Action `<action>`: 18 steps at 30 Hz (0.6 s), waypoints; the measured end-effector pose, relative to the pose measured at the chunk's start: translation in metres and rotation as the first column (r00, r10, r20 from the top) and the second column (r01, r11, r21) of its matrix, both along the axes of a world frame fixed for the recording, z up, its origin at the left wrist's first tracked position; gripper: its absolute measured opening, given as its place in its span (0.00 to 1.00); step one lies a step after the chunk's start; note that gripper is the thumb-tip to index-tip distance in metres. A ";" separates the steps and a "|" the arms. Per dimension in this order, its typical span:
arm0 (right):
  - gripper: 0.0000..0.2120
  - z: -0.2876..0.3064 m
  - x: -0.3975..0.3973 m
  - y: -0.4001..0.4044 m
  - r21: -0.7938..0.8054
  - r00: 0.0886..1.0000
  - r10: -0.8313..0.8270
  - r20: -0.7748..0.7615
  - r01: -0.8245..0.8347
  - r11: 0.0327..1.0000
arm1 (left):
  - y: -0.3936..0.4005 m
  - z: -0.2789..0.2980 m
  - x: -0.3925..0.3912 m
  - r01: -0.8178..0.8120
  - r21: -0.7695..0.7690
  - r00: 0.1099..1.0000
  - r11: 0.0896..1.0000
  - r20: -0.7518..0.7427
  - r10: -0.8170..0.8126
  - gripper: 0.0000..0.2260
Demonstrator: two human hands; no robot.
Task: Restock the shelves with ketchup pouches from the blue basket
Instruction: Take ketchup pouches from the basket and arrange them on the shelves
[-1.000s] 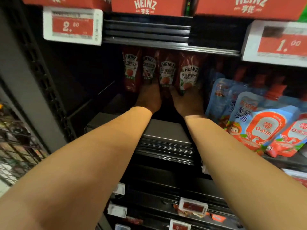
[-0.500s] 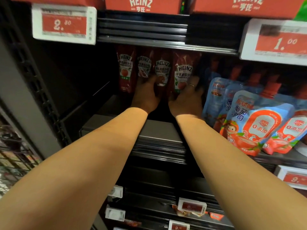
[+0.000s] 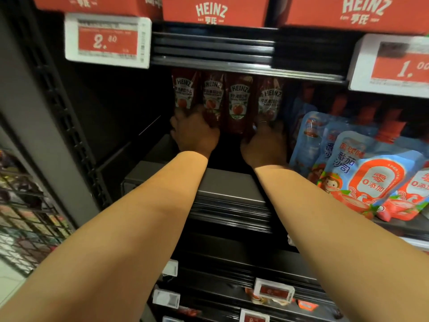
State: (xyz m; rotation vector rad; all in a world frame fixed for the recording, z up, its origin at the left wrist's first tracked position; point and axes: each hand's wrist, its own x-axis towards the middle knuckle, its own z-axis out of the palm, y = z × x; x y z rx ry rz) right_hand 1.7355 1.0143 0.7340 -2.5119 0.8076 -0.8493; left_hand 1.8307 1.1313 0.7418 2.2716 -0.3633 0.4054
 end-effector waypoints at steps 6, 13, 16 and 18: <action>0.32 -0.004 -0.002 0.004 -0.031 0.974 0.127 -0.185 -0.135 0.990 | 0.001 -0.003 0.001 0.116 0.125 0.981 0.985 -0.171 -0.094 0.36; 0.34 -0.002 0.007 -0.004 0.002 0.932 0.111 -0.345 -0.117 0.993 | -0.003 -0.001 0.006 0.113 0.240 0.973 0.964 -0.226 -0.057 0.36; 0.34 -0.003 0.009 -0.007 0.026 0.921 0.127 -0.367 -0.127 0.992 | -0.003 -0.001 0.006 0.121 0.235 0.973 0.964 -0.219 -0.069 0.36; 0.34 -0.004 0.010 -0.008 0.035 0.927 0.137 -0.349 -0.133 0.990 | -0.003 -0.001 0.006 0.118 0.233 0.973 0.965 -0.219 -0.066 0.35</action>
